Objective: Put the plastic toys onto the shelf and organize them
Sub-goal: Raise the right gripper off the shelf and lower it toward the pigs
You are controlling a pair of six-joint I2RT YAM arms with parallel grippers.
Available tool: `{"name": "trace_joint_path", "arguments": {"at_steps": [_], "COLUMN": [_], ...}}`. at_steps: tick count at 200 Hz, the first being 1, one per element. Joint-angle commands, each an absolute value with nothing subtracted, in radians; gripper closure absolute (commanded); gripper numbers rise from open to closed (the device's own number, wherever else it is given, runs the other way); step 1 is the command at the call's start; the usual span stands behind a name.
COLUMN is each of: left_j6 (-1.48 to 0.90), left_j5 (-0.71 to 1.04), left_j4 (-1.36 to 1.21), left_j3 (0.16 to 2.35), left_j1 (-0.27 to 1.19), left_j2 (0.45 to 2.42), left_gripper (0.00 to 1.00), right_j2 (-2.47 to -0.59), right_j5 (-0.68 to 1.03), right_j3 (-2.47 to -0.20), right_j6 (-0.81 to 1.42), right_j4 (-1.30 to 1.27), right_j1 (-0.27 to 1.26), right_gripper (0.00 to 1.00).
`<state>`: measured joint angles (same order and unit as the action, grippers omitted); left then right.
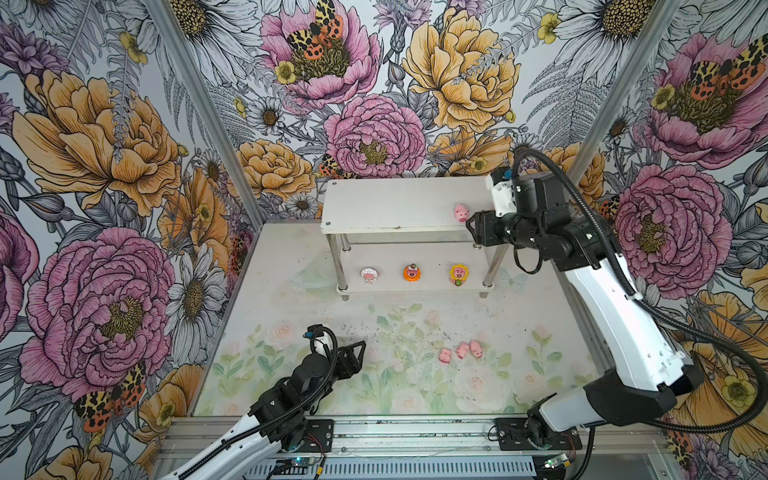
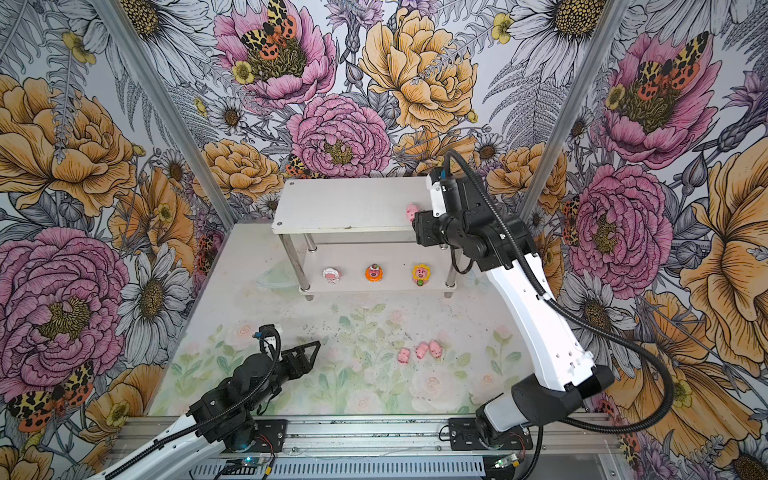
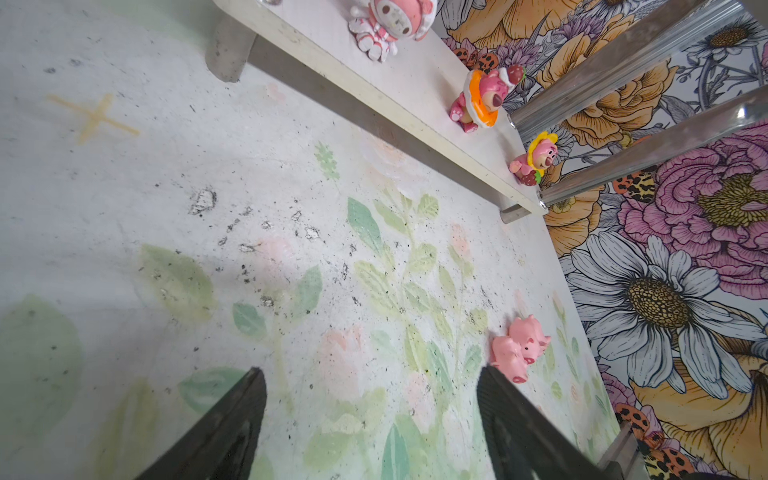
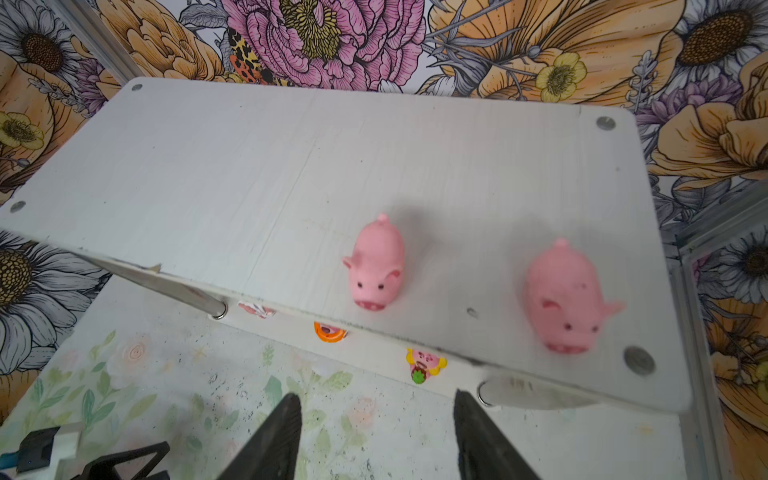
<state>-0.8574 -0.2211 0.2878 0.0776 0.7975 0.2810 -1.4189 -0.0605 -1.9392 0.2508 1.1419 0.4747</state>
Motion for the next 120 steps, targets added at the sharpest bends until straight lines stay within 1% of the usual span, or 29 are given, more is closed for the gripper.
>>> {"name": "trace_joint_path", "arguments": {"at_steps": [1,20,41,71,88,99,114,120], "left_j6": [-0.832,-0.833,-0.833,-0.833,-0.845,-0.852,-0.857,-0.857], "left_j5": [-0.17,-0.164,-0.165,-0.166,-0.163,-0.157,-0.149,-0.15], "left_j4": [0.333,0.332,0.316,0.282,0.281,0.276,0.278,0.279], "left_j3": [0.07,0.067,0.063,0.067,0.068,0.065,0.062,0.061], "left_j1": [0.788,0.789,0.789,0.79,0.789,0.789,0.791,0.792], "left_j2": [0.271,0.277,0.283,0.305,0.321,0.327,0.331,0.333], "left_gripper": [0.19,0.18,0.19,0.18,0.19,0.18,0.19,0.19], "right_j2": [-1.284,-1.17,-1.077,-1.05,-1.065,-1.088,-1.123,-1.135], "right_j5": [-0.132,-0.164,-0.11,-0.002,0.026,0.01,-0.019,-0.023], "right_j3": [-1.797,-1.59,-1.323,-0.969,-0.83,-0.777,-0.735,-0.721], "right_j6": [0.285,0.333,0.405,0.518,0.574,0.604,0.634,0.645], "right_j4": [1.156,1.133,1.04,0.842,0.723,0.688,0.664,0.655], "right_j1": [0.534,0.607,0.656,0.7,0.73,0.747,0.764,0.769], "right_gripper": [0.42,0.44,0.47,0.54,0.57,0.63,0.84,0.89]}}
